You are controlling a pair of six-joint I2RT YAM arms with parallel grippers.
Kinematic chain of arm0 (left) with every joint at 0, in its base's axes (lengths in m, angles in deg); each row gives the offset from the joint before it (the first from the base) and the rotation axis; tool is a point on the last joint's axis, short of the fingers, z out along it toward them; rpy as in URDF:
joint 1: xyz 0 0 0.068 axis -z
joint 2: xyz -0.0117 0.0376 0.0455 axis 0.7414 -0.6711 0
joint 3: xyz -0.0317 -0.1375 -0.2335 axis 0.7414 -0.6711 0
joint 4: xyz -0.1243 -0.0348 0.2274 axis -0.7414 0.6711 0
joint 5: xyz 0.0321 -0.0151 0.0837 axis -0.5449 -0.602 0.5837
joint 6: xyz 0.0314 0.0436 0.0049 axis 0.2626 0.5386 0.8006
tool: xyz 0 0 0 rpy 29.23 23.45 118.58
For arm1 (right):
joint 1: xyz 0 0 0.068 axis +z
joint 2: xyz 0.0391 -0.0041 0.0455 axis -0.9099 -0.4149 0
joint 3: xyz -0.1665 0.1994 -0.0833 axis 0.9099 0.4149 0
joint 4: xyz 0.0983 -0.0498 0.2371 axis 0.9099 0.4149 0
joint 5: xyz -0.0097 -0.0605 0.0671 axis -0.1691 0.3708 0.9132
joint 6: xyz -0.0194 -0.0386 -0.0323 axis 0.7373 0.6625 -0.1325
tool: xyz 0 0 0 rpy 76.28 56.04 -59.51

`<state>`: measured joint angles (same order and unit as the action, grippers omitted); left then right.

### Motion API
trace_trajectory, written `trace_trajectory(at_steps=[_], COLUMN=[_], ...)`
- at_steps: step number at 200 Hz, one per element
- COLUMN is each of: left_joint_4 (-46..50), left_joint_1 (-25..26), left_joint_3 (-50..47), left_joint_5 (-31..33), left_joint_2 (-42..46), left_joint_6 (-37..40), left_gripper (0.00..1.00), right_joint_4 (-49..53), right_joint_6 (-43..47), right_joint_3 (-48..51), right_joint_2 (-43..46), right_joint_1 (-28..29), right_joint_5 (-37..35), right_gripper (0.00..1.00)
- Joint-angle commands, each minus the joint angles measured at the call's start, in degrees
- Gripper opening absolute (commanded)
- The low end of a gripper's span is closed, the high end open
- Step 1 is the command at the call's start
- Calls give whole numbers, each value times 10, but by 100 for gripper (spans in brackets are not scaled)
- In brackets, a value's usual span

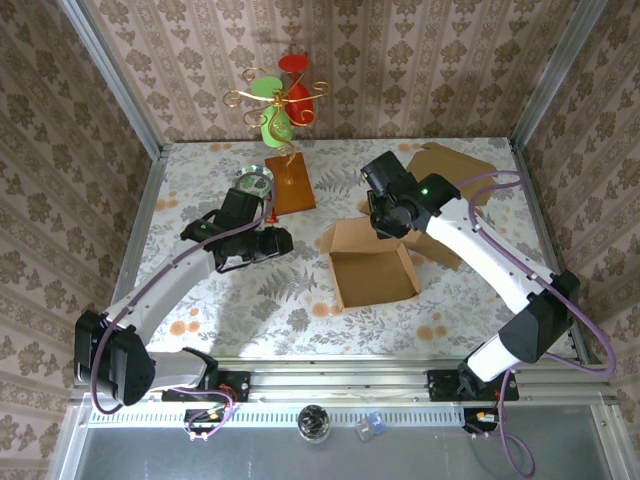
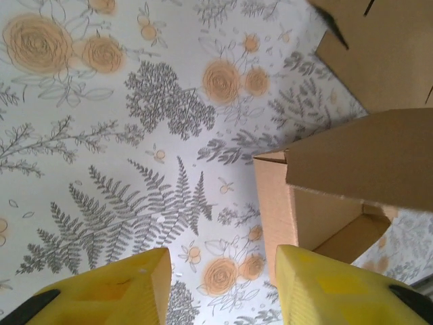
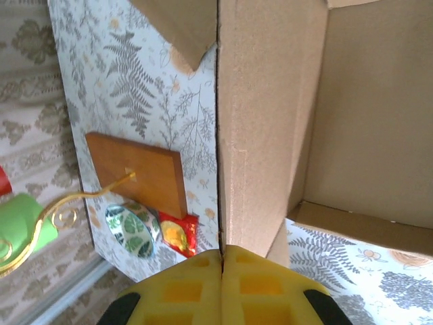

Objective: Fold the paper box

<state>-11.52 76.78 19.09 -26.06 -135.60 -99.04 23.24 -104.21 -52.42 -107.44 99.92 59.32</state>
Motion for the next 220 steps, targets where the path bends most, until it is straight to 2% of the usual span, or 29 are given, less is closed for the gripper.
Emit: trace_trajectory(at_steps=[1, 26, 57, 87, 109, 132, 155, 168, 189, 202, 220], left_joint_4=[14, 8, -14, -20, -24, -27, -22, -20, -14, -4, 9], left_joint_1=[4, 15, 17, 17, 17, 15, 12, 10, 13, 14, 15], left_joint_3=[-12, -12, -12, 5, 22, 41, 65, 81, 106, 125, 151], left_joint_5=[-27, -36, -51, -64, -66, -67, -73, -82, -95, -93, -87], left_joint_2=[10, 6, -4, -25, -38, -49, -57, -66, -87, -107, -134], left_joint_6=[26, 45, 74, 113, 150, 205, 277, 312, 359, 376, 395], left_gripper=[45, 45, 45, 45, 46, 47, 48, 48, 49, 50, 50], right_joint_4=[25, 8, -33, -66, -108, -140, -151, -183, -187, -145, -85], right_joint_6=[-150, -135, -80, -3, 90, 252, 501, 672, 912, 996, 1055], right_joint_3=[-19, -34, -23, -3, 18, 22, 27, 59, 121, 146, 162], right_joint_2=[-18, -34, -31, -10, 12, 35, 84, 136, 207, 230, 229], right_joint_1=[-6, -6, -5, -9, -20, -48, -83, -94, -142, -180, -247], right_joint_5=[-41, -43, -33, -34, -31, -9, 11, 26, 128, 144, 183], right_gripper=[0, 0, 16, 25, 31, 35, 35, 45, 55, 57, 56])
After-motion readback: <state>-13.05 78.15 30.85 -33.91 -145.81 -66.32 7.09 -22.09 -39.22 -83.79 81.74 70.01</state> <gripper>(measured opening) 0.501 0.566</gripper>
